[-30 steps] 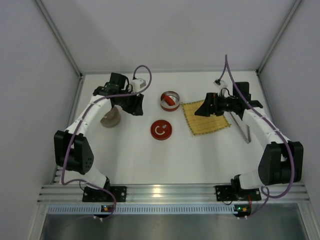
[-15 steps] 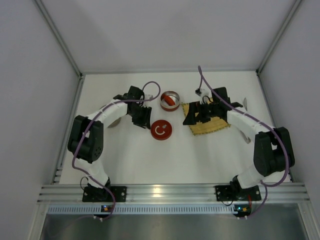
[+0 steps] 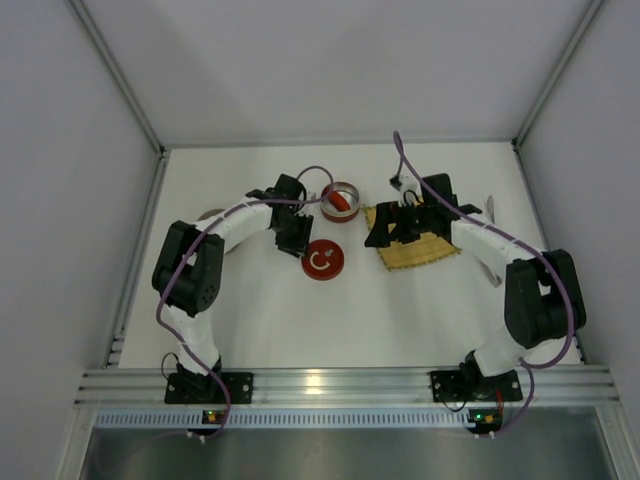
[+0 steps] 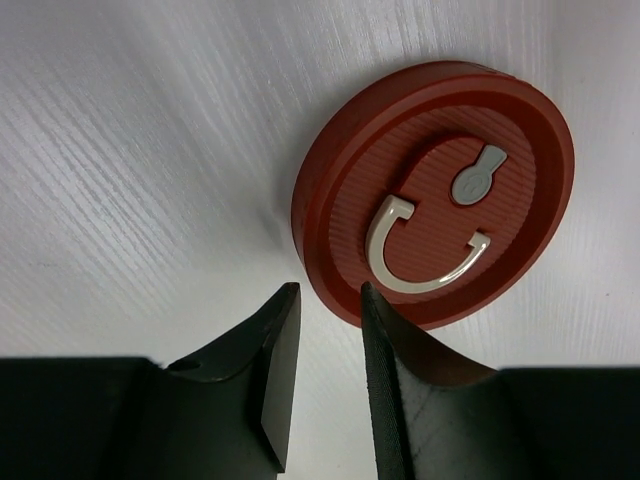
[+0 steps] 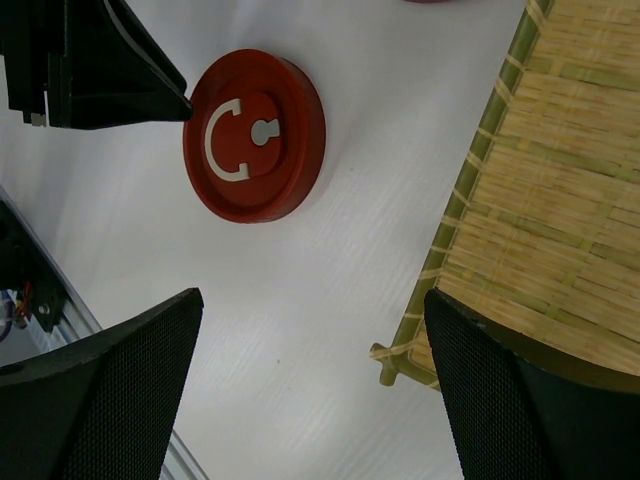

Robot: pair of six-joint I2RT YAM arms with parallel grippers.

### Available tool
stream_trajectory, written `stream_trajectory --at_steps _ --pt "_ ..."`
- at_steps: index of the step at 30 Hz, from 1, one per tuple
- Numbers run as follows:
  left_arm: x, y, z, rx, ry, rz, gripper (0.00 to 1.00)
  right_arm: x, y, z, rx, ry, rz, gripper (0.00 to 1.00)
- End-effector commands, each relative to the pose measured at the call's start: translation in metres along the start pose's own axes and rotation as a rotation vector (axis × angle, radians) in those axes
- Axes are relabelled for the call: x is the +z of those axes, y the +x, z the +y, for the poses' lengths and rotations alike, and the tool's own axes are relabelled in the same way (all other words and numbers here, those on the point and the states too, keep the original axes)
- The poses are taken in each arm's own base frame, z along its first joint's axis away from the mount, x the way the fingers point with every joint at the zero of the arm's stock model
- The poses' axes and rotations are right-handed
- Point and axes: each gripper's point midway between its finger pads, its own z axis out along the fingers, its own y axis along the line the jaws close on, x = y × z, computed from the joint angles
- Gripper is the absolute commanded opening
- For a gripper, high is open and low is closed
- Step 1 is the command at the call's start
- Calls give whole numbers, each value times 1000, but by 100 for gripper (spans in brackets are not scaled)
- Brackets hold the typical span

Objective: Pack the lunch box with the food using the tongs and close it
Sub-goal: Pick up the box lid from the center of the board.

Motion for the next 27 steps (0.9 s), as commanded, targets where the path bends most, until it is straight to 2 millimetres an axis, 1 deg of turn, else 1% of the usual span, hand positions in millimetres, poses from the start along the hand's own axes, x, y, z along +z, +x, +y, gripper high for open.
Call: stream_trajectory --at_steps 1,5,6,8,11,12,13,14,16,17,19,20,21,23,27 --pt "5 -16 -3 1 -20 -37 36 11 -11 2 -53 -11 -39 91" --pt "13 -11 3 2 -45 -18 32 23 -4 6 -59 -22 -15 91" --pt "14 -11 4 3 -47 -15 29 27 -2 5 -54 -23 -8 91" --pt "17 -9 5 6 -50 -7 25 34 -1 8 -53 -30 -6 91" --pt "20 -6 5 16 -46 10 16 46 2 10 -31 -37 -2 91" --pt "21 -5 6 17 -48 13 13 51 6 9 -18 -36 6 91" --pt "21 -4 6 22 -47 15 8 56 8 11 2 -37 9 91" --pt "21 -4 6 24 -45 15 5 60 5 12 2 -41 -7 92" --pt "19 -2 4 27 -33 16 0 70 10 11 39 -46 7 93" --pt "19 -1 4 29 -28 14 0 73 10 14 39 -62 6 93" --pt "14 -3 1 31 -17 -2 0 82 16 16 62 -81 28 93" --pt "14 -1 0 32 -6 -3 0 85 20 20 63 -96 44 93" --pt "12 -1 -1 33 -2 -6 0 89 23 19 67 -96 56 93" --pt "7 -3 -6 42 21 -21 0 94 21 24 50 -118 46 93" --pt "-4 -7 -15 51 58 -50 0 102 25 28 63 -156 63 90"
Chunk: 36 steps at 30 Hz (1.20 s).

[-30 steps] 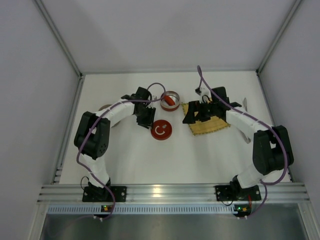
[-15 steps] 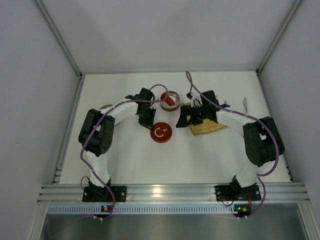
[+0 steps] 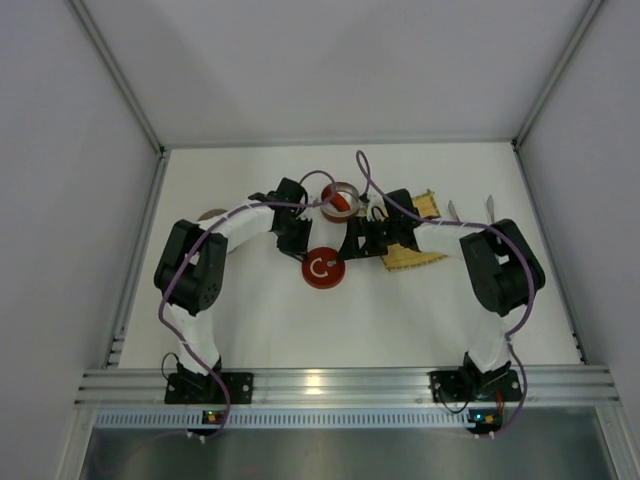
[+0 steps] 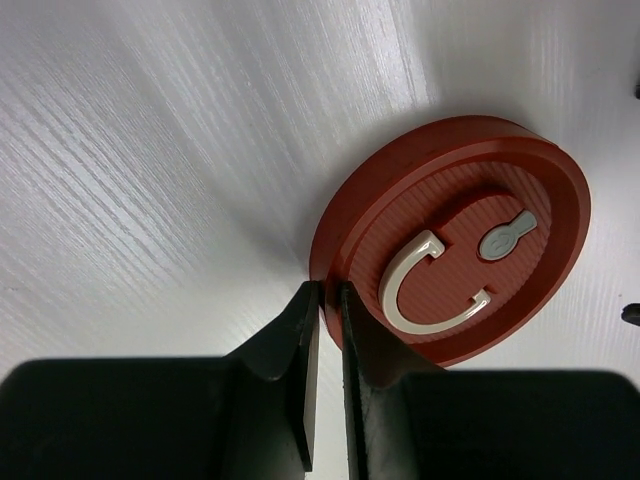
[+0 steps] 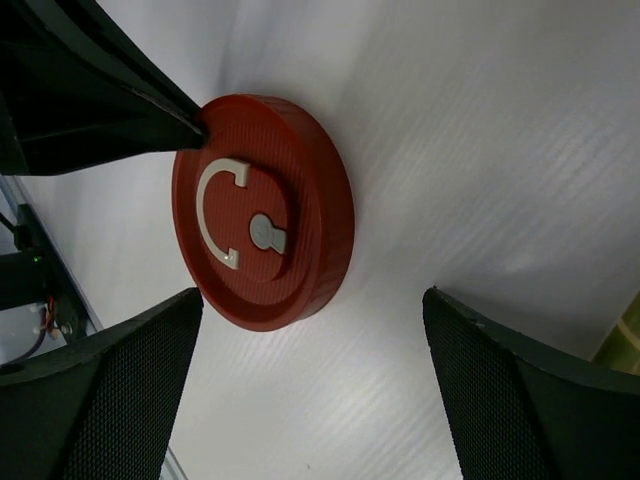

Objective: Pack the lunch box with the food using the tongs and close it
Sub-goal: Pick up the box lid from the center of the board.

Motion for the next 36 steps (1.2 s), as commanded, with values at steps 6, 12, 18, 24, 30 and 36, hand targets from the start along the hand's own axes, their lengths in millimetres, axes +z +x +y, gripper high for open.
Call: stream_trajectory --at_steps 6,12,18,24,30,36 --pt "-25 -9 -17 47 72 -94 0 26 -2 16 15 -108 23 88" --pt "-34 -12 -21 60 89 -127 0 30 4 16 25 -123 45 87" --pt "-42 -19 -30 71 124 -167 0 32 8 16 12 -142 61 73" --pt "-46 -21 -36 79 160 -180 0 35 16 21 -13 -236 106 53" --pt "-50 -25 -38 93 166 -208 0 24 16 40 26 -408 138 39" --pt "-67 -33 -49 125 205 -266 0 -3 13 69 -30 -515 137 0"
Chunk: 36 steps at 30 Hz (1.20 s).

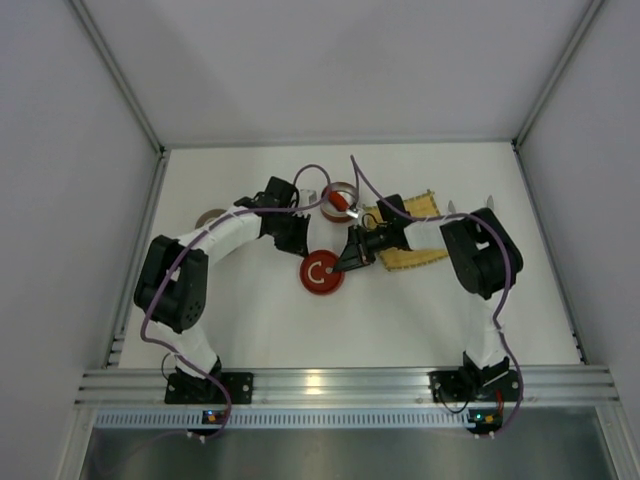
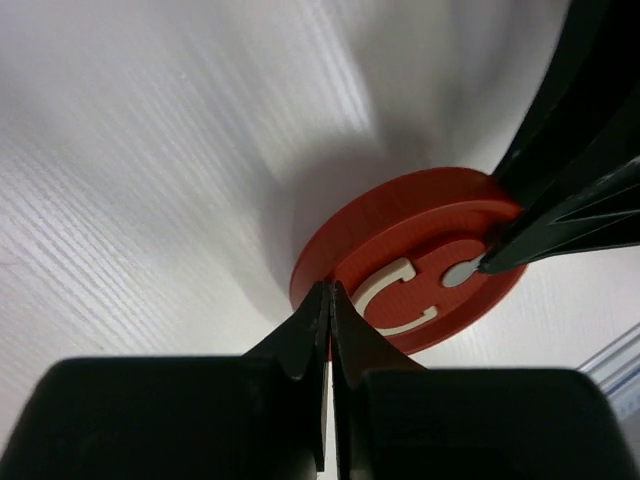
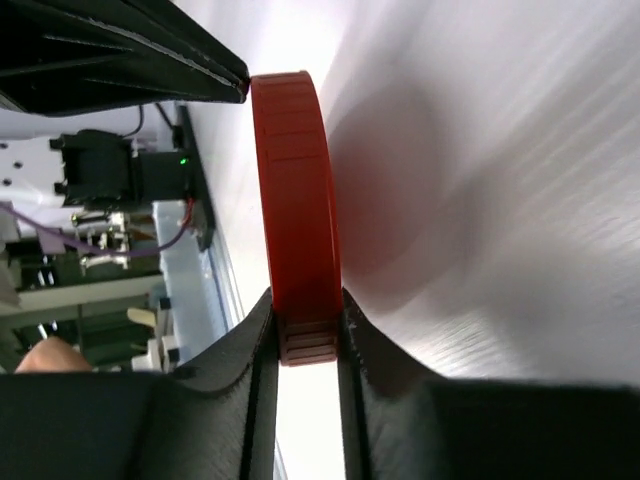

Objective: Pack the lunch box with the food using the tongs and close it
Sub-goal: Pick up the box lid from the center of the board.

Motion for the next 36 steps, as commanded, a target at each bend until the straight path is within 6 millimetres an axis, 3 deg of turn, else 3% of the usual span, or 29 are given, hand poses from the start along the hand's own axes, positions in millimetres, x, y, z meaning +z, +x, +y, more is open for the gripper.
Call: stream_trajectory --at_steps 1,3,5,7,8,9,11,12,15,19,24,28,36 --pt "-34 -42 -34 84 103 -184 0 -11 -12 47 -166 -109 -23 0" --pt "-48 -50 -40 104 115 -219 4 -21 -15 61 -187 -113 -47 0" --pt "-58 -55 -44 116 122 -238 16 -29 -19 71 -185 -111 -70 0" --pt "-74 -59 -43 111 128 -248 40 -41 -28 86 -220 -108 -119 0" --pt "-85 -69 -44 108 132 -276 62 -45 -31 92 -216 -107 -135 0" --pt "-100 -77 -35 88 127 -309 68 -52 -38 93 -220 -88 -170 0" --pt "-125 -86 -44 79 237 -352 78 -65 -44 104 -205 -75 -226 0" --pt "-139 -92 -36 62 277 -386 80 -75 -54 105 -217 -66 -278 0" --pt "-180 -95 -66 142 439 -451 77 -95 -68 113 -173 -48 -391 0" --pt "-201 -94 -85 171 504 -480 76 -105 -81 125 -160 -28 -487 0" --pt "-194 -88 -89 171 478 -468 73 -108 -87 120 -63 -8 -557 0" --pt "-174 -82 -88 138 437 -450 72 -105 -80 114 16 -11 -570 0" --pt "-142 -85 -99 137 378 -398 71 -95 -77 128 -5 -49 -554 0"
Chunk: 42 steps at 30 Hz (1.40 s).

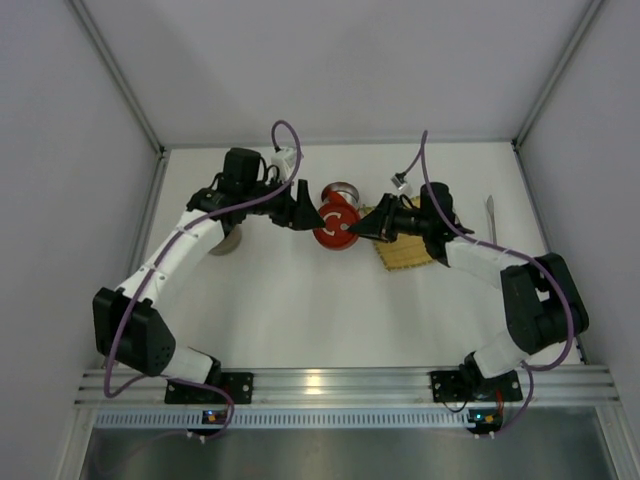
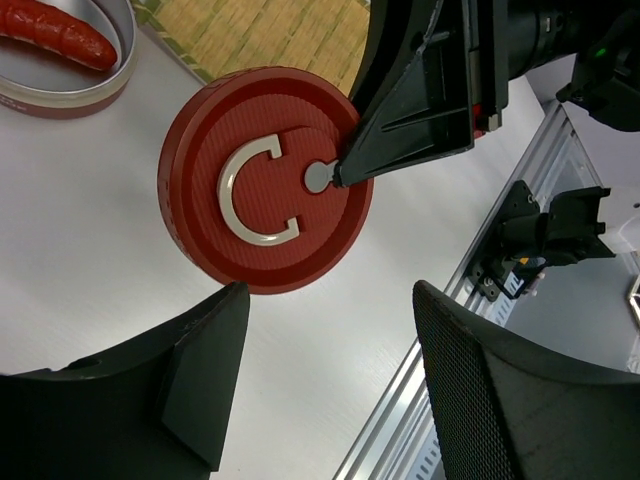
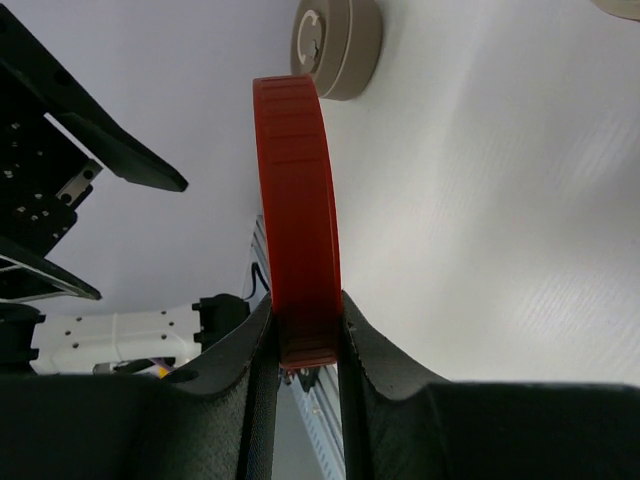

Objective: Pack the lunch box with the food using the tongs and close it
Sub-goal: Pick up the box lid from the center of the board, then adjust the box lid.

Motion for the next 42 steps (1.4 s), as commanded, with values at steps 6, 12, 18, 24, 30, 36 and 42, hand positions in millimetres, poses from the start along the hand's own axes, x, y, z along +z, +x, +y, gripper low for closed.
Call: stream_trajectory --at_steps 6,12,18,24,30,36,42 --pt "30 -7 8 18 -85 2 72 -1 -6 45 -103 -119 -47 0" --pt "38 -8 18 -10 -131 8 72 3 2 56 -131 -155 -27 0" --pt "44 -4 22 -42 -129 26 72 7 5 62 -148 -175 -18 0" --pt "49 4 0 -71 17 53 66 8 4 64 -152 -186 -17 0" --pt "45 11 -42 -119 276 98 54 9 6 60 -160 -182 -15 0" --pt "30 8 -74 -132 465 106 46 11 6 53 -159 -163 -17 0" --pt "21 9 -87 -159 537 122 39 12 4 48 -159 -143 -23 0"
